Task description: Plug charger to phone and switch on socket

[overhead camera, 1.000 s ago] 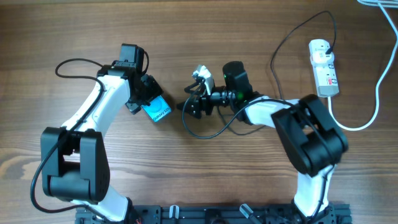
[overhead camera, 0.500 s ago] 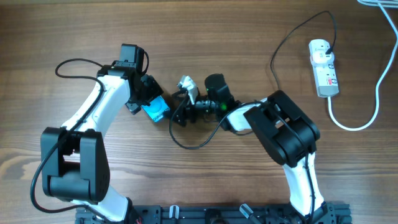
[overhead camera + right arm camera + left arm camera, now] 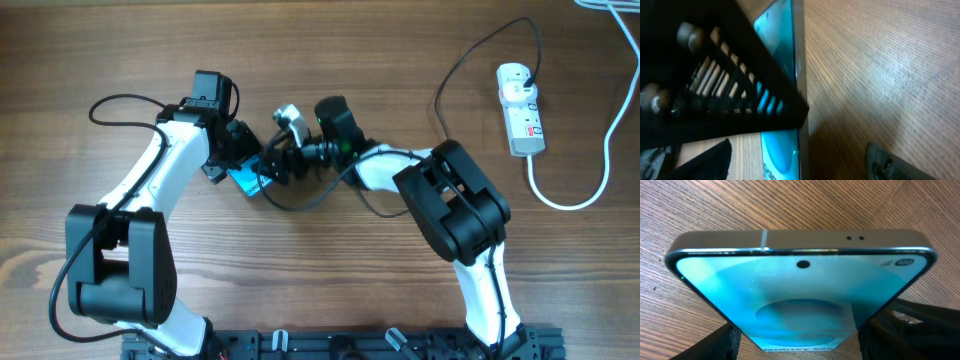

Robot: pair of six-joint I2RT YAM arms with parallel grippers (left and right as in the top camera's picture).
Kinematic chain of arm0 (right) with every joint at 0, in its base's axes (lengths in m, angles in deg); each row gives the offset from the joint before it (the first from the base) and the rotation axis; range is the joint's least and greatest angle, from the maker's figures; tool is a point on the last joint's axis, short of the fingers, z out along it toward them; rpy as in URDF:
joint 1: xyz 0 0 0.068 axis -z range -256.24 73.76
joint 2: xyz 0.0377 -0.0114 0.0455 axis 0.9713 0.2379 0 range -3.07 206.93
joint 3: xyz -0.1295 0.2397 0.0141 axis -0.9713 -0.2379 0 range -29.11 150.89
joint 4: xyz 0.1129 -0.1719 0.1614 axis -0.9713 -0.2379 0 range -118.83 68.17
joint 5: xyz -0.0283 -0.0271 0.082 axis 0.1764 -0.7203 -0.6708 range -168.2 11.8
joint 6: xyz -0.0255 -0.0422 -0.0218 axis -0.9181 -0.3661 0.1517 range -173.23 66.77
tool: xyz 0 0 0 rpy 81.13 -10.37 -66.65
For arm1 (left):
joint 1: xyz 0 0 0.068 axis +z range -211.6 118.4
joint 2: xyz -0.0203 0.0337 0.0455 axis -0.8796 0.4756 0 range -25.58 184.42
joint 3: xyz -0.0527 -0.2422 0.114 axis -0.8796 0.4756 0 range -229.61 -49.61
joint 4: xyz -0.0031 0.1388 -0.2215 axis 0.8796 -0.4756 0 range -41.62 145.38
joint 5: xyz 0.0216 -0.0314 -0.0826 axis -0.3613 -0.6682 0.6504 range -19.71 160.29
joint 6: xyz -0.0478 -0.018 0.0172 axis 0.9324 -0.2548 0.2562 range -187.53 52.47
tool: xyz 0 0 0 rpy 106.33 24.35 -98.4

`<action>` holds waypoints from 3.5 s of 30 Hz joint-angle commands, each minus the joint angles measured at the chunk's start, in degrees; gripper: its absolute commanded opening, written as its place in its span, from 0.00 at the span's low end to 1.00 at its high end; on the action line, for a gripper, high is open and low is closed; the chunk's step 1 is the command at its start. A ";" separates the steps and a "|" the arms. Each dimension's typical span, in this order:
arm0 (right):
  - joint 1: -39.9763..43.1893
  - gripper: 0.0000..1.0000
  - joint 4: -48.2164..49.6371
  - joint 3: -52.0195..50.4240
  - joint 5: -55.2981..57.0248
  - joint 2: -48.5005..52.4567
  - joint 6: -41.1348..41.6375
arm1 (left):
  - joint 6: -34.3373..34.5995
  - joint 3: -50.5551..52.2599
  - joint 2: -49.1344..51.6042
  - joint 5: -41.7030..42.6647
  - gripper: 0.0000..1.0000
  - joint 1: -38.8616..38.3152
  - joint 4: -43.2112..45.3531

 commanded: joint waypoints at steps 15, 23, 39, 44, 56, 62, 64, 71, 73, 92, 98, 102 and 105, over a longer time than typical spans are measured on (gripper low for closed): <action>-2.84 0.70 -4.74 3.65 -10.14 5.92 -11.61 | -1.55 -0.17 -1.07 -0.09 0.70 -0.20 -0.26; -2.10 0.20 -1.66 3.65 -10.12 6.16 -7.02 | -1.57 -0.17 -1.07 -0.11 0.70 -0.20 -0.26; 4.09 0.04 13.42 3.65 -15.89 5.33 21.77 | -14.75 -12.00 -10.32 28.55 1.00 11.30 -8.44; 8.59 0.04 46.14 3.65 -21.70 4.17 59.74 | -24.55 -11.98 -14.29 43.60 1.00 16.59 -11.06; 8.44 0.04 71.38 3.65 -11.91 4.17 103.41 | -26.86 -11.87 -14.12 39.04 0.85 12.83 -14.36; 6.29 0.04 71.38 3.65 -9.07 4.17 103.97 | -15.47 -11.87 -14.12 32.61 0.65 10.43 -7.58; 5.64 0.04 71.38 3.65 -9.11 4.17 105.20 | -14.75 -11.87 -14.12 32.54 0.59 10.40 -5.31; 4.94 0.05 71.38 3.65 -9.11 4.17 105.18 | -14.36 -11.87 -13.90 27.23 0.56 10.40 -1.57; 4.35 0.04 71.38 3.65 -9.11 4.17 105.18 | -14.10 -11.87 -13.60 27.23 0.50 10.40 -0.83; 1.20 0.04 71.38 3.65 -11.78 4.17 105.00 | -11.37 -11.89 -12.44 40.68 0.14 10.43 4.63; 1.20 0.05 71.38 3.65 -12.02 4.20 104.65 | -11.39 -11.87 -12.44 40.65 0.04 10.40 4.57; 1.88 0.62 66.01 3.65 -12.02 4.20 94.27 | -11.39 -11.87 -12.44 40.59 0.04 10.56 4.44; 3.30 0.62 62.79 3.65 -13.27 4.20 86.55 | -11.41 -11.87 -12.44 40.61 0.04 12.26 2.69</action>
